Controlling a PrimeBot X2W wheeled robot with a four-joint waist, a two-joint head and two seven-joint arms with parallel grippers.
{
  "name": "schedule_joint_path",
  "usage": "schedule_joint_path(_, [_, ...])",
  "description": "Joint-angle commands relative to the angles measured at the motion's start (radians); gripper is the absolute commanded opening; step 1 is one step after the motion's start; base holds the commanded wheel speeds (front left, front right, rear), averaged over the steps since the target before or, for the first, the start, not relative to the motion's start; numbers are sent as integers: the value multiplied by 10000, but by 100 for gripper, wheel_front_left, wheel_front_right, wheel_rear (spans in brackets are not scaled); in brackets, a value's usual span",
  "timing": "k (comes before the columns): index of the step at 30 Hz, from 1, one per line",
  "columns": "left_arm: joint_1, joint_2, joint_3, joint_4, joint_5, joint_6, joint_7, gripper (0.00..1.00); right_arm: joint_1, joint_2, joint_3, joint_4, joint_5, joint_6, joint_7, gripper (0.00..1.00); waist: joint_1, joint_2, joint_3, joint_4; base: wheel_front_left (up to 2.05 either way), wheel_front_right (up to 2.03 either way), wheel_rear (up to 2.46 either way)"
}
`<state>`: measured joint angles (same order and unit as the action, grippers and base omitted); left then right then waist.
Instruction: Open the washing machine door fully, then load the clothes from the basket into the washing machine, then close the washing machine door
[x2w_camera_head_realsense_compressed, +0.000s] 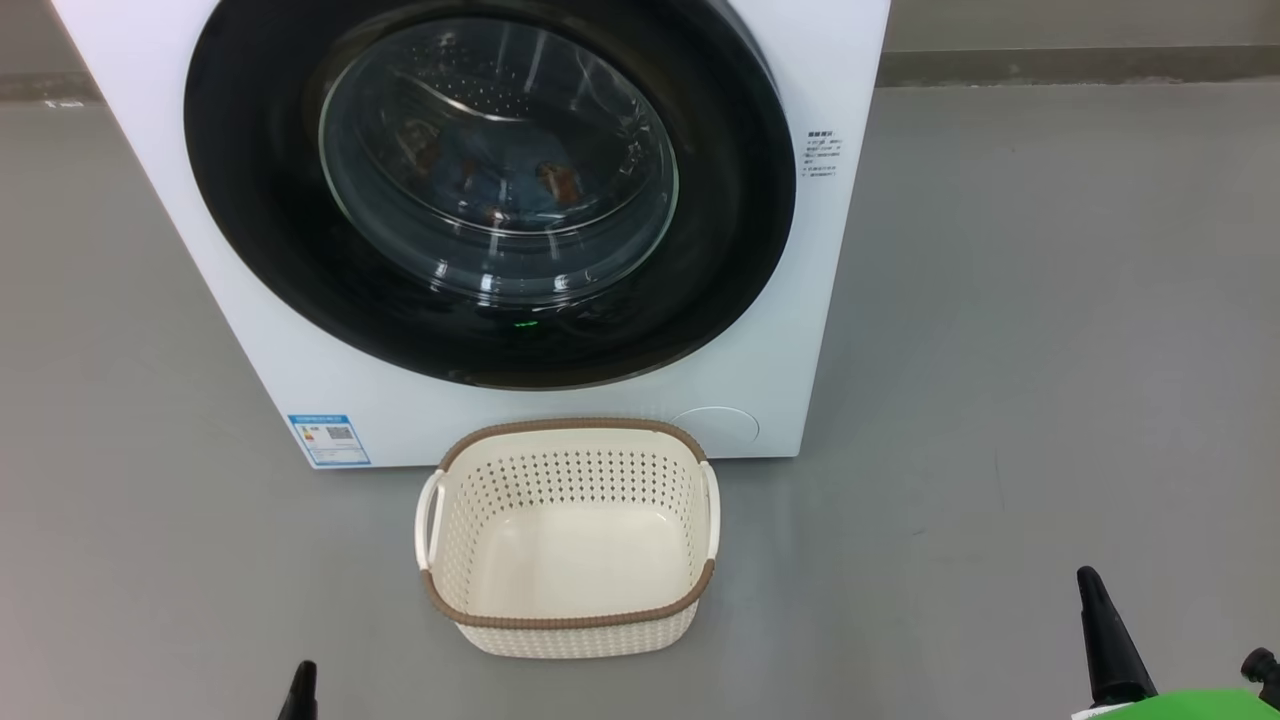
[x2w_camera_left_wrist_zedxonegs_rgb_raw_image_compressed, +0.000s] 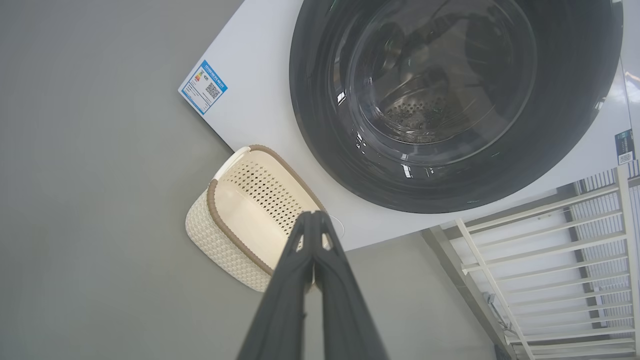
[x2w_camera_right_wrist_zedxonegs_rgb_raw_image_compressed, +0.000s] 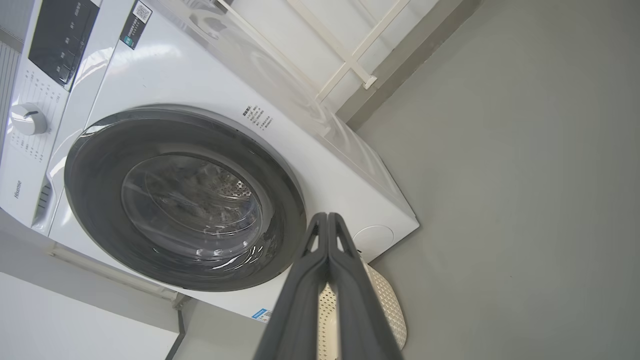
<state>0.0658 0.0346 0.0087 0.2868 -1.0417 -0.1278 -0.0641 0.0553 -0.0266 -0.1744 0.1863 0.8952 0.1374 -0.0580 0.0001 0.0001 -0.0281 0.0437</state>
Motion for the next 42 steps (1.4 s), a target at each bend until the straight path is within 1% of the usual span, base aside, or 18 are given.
schedule_joint_path(1, [-494,166,241,-285,-198,-16,48,0,-493,-128,173,-207,304,-36,40,0,-1,-1,4,-5,0,0,0])
schedule_joint_path(42, [-1406,213,767,-382,-4295,-25,1264,0,-1334,-208,491,377,5343,-59,1276,0,-1,-1,231,-324,0,0,0])
